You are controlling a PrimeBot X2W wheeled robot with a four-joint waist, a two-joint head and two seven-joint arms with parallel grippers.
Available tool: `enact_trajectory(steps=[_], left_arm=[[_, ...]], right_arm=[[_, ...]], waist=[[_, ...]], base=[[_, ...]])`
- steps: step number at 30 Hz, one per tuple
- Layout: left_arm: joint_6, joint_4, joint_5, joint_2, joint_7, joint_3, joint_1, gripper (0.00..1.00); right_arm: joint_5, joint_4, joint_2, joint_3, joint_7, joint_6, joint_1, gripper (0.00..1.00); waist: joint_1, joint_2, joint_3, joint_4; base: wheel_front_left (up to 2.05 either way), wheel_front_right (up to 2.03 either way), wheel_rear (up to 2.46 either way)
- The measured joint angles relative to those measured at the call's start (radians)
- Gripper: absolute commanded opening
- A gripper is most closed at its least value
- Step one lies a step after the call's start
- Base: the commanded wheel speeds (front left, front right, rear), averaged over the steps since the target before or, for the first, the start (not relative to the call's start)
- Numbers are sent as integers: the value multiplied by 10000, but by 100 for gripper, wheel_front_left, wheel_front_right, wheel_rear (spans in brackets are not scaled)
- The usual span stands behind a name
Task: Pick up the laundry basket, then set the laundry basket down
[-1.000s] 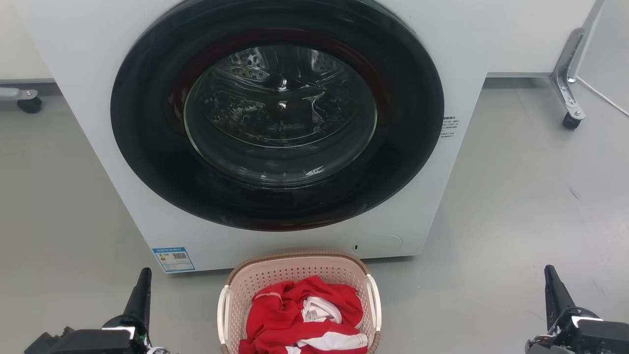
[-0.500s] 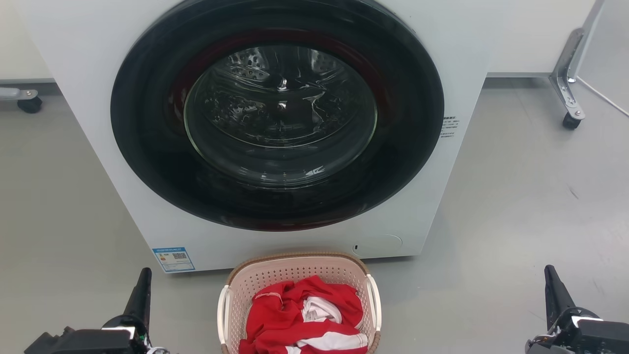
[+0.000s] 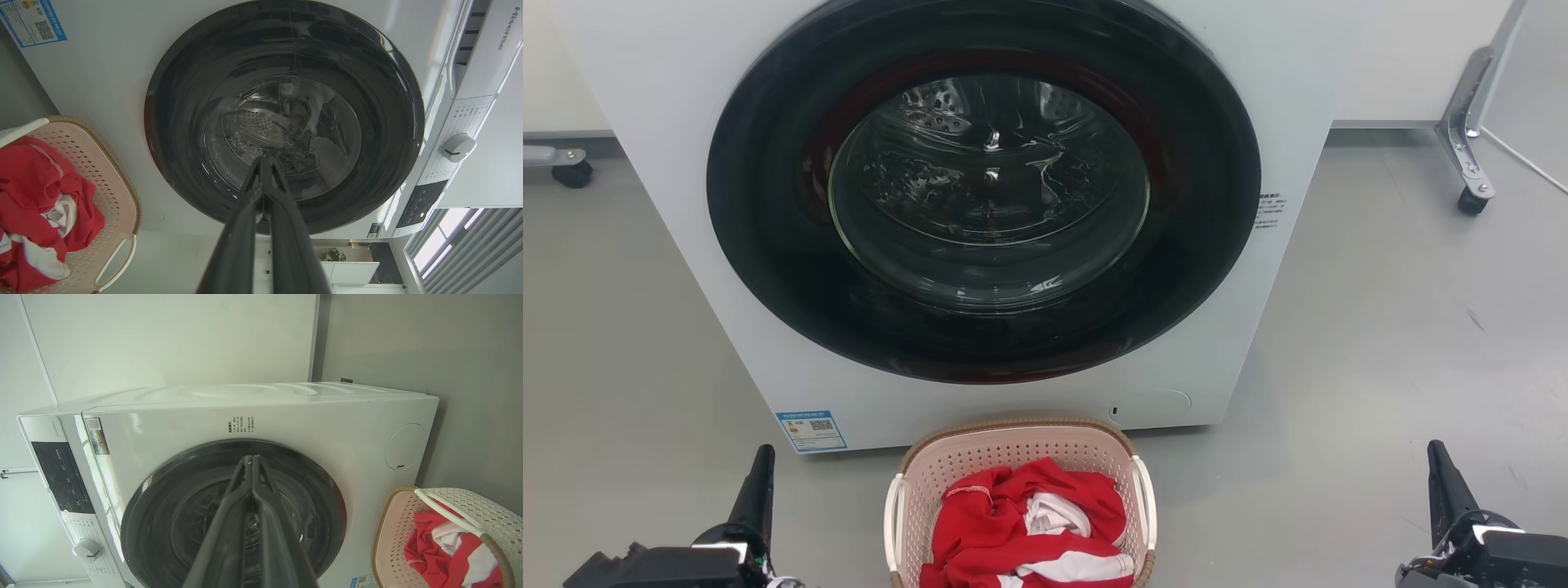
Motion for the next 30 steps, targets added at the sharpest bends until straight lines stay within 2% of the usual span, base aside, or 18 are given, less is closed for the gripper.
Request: enact_trajectory(steps=[30], left_arm=[[0, -4, 0, 0, 0, 0, 0, 0]], right_arm=[[0, -4, 0, 0, 0, 0, 0, 0]], waist=[[0, 0, 1, 0]], base=[[0, 0, 0]])
